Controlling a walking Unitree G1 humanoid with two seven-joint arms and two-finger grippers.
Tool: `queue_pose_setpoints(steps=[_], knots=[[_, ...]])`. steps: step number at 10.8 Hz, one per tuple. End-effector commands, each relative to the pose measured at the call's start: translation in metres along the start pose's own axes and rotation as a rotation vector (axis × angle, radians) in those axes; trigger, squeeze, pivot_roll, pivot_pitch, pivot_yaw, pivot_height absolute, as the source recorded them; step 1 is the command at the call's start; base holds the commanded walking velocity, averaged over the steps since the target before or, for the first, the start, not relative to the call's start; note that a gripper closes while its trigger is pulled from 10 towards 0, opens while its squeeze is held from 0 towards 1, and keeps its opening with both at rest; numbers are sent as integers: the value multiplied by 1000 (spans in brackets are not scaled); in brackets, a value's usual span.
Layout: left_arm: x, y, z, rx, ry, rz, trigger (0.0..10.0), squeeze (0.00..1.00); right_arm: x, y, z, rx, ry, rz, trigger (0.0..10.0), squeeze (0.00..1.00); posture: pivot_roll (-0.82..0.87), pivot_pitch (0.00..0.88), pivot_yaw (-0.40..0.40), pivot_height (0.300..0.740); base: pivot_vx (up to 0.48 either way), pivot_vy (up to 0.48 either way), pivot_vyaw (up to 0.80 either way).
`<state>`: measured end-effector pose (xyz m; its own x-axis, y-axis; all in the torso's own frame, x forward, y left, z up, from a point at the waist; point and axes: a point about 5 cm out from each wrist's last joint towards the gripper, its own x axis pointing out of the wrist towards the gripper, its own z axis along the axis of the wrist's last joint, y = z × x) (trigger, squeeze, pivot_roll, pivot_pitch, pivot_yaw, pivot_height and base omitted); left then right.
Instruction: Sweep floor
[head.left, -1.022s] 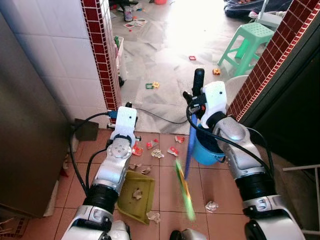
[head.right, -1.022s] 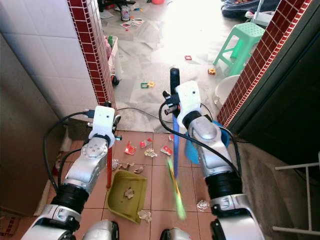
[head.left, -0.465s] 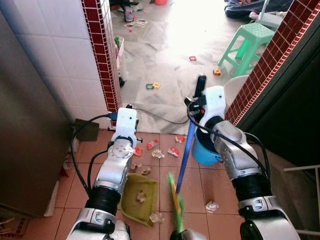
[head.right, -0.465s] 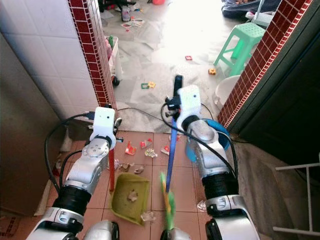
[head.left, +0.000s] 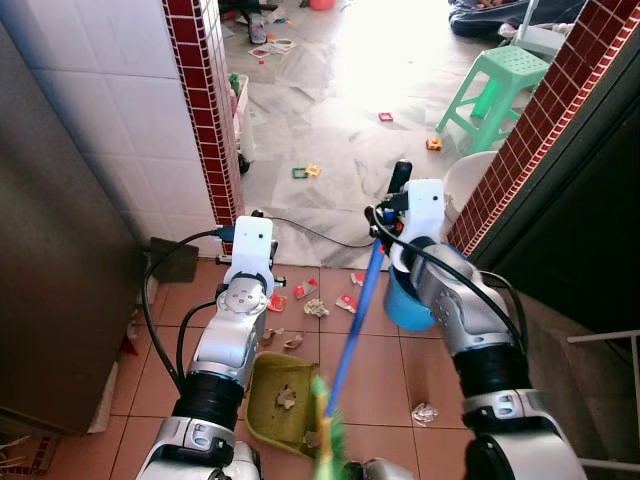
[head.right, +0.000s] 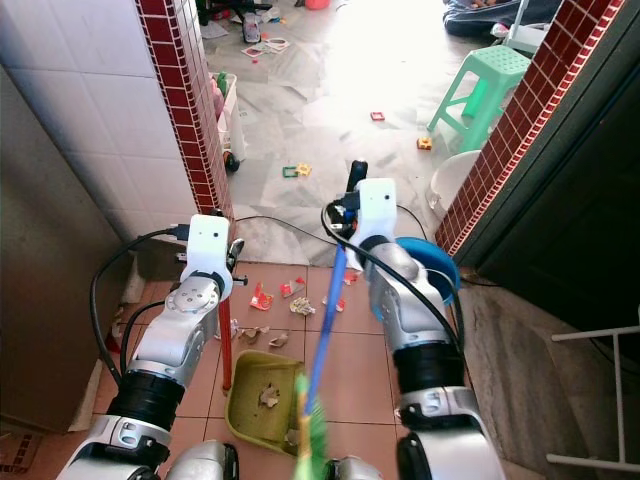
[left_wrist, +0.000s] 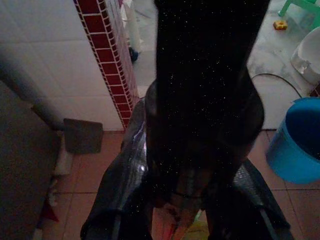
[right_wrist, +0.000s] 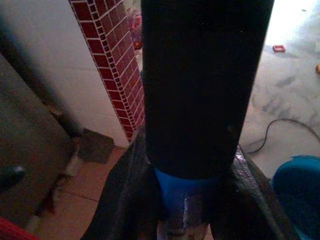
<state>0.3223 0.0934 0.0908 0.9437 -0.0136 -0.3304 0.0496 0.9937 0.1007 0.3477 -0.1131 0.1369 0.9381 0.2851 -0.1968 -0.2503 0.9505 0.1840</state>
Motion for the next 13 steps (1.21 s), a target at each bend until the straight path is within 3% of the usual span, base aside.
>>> queue_pose_setpoints(steps=[1,2,3,6,8,11,12,13], knots=[[-3,-12,-26,-36,145,-53,10000,0,3,1,13,92,-48,-12,10000,0,47,60,-52,740,0,0,0],[-3,-13,-25,-45,145,-55,10000,0,3,1,28,143,-140,-22,10000,0,48,62,-53,740,0,0,0],[-4,-14,-24,-51,144,-62,10000,0,1,1,44,120,-233,-18,10000,0,48,62,-53,740,0,0,0],[-4,-19,-23,-71,130,-94,10000,0,-2,-2,66,75,-340,-1,10000,0,42,63,-53,740,0,0,0],[-5,-22,-14,-129,64,-149,10000,0,-11,0,81,-132,-451,59,10000,0,39,62,-55,740,0,0,0],[-4,-5,8,-117,-50,-143,10000,0,-22,-21,81,-265,-502,22,10000,0,36,63,-50,740,0,0,0],[-7,5,22,-109,-137,-128,10000,0,-26,-32,70,-288,-477,-31,10000,0,35,60,-49,740,0,0,0],[-9,8,26,-111,-164,-123,10000,0,-28,-35,64,-298,-464,-53,10000,0,35,58,-46,740,0,0,0]])
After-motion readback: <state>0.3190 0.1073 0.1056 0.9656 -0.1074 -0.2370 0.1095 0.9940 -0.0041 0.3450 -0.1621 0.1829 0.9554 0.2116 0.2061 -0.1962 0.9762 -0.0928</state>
